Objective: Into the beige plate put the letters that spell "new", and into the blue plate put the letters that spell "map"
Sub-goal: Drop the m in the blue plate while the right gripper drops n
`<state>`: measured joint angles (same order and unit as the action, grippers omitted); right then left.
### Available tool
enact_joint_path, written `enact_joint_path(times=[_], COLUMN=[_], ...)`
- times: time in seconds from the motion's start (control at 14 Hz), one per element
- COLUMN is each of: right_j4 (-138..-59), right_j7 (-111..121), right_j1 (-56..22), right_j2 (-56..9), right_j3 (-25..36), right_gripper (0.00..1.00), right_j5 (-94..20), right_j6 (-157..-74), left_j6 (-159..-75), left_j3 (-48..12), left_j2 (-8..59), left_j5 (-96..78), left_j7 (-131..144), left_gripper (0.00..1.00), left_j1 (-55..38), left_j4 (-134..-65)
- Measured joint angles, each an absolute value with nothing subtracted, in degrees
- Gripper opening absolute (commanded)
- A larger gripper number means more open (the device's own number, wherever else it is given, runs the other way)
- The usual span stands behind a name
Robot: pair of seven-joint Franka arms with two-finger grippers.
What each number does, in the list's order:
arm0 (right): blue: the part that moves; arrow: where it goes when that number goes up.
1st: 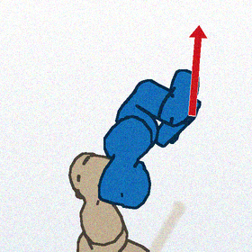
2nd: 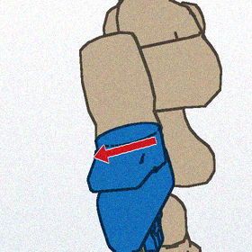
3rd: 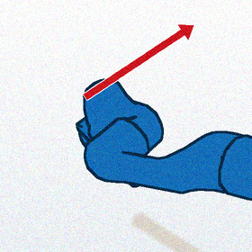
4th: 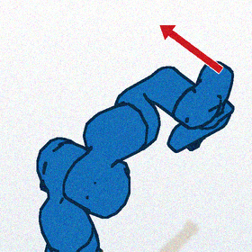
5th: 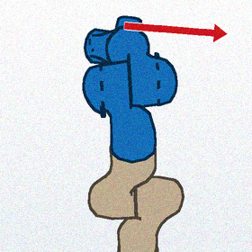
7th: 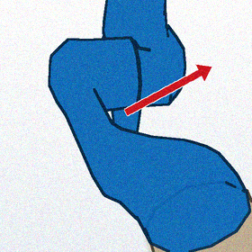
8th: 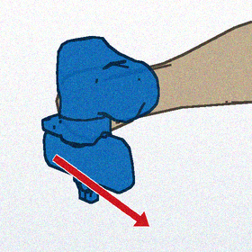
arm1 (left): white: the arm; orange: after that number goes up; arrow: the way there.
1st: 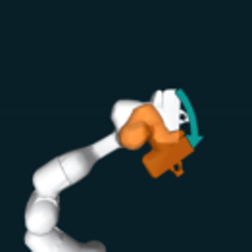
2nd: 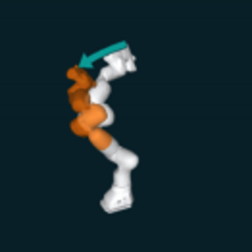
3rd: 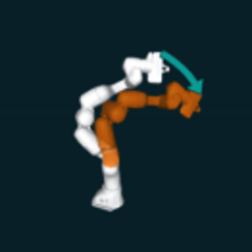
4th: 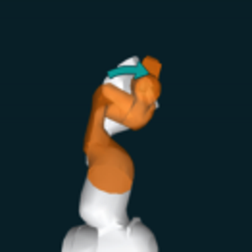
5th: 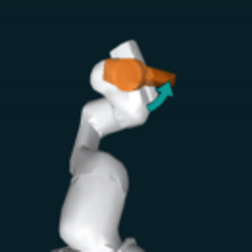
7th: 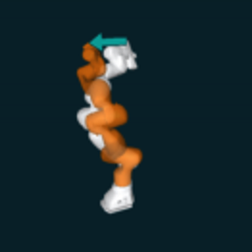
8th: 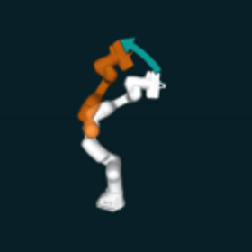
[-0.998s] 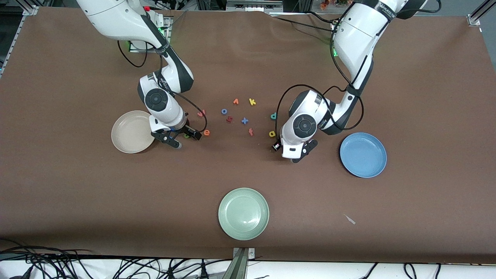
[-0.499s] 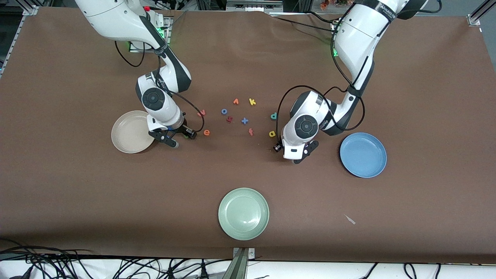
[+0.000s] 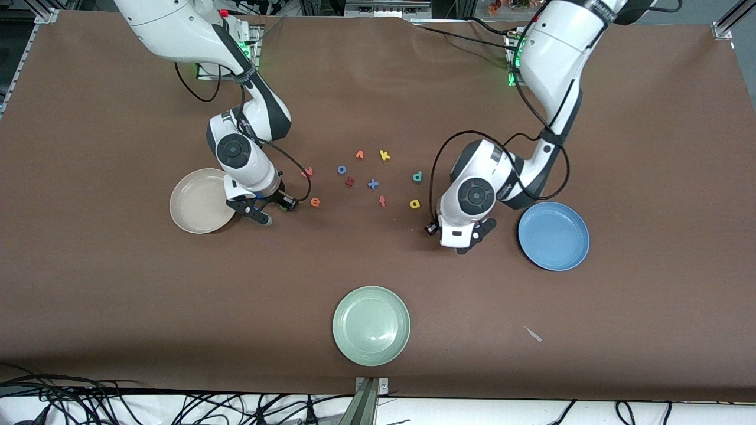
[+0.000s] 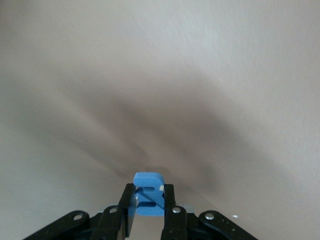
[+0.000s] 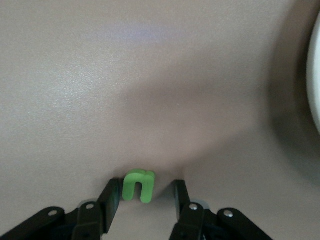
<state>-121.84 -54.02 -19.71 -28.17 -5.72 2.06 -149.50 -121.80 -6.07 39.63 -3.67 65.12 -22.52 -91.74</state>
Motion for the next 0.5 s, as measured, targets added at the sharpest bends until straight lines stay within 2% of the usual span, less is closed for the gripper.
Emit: enact_joint_path(times=[0.29,0.36,0.5], right_j4=[-121.9,-121.9,-121.9], right_j7=[-54.0,-54.0,-54.0], right_j1=[-19.7,-19.7,-19.7], right_j2=[-28.1,-28.0,-27.9], right_j3=[-5.8,-5.8,-5.8], right_gripper=[0.25,0.2,0.09], right_j5=[2.1,2.1,2.1], right_j6=[-149.6,-149.6,-149.6], left_j6=[-114.8,-113.6,-112.3], left_j3=[-5.8,-5.7,-5.6], left_j2=[35.5,35.0,34.9], left_j5=[-3.2,-3.2,-3.2], left_j7=[50.7,46.9,40.1], left_gripper=[0.11,0.15,0.15], left_j1=[-15.9,-14.1,-10.5], left_j4=[-90.9,-90.9,-91.2])
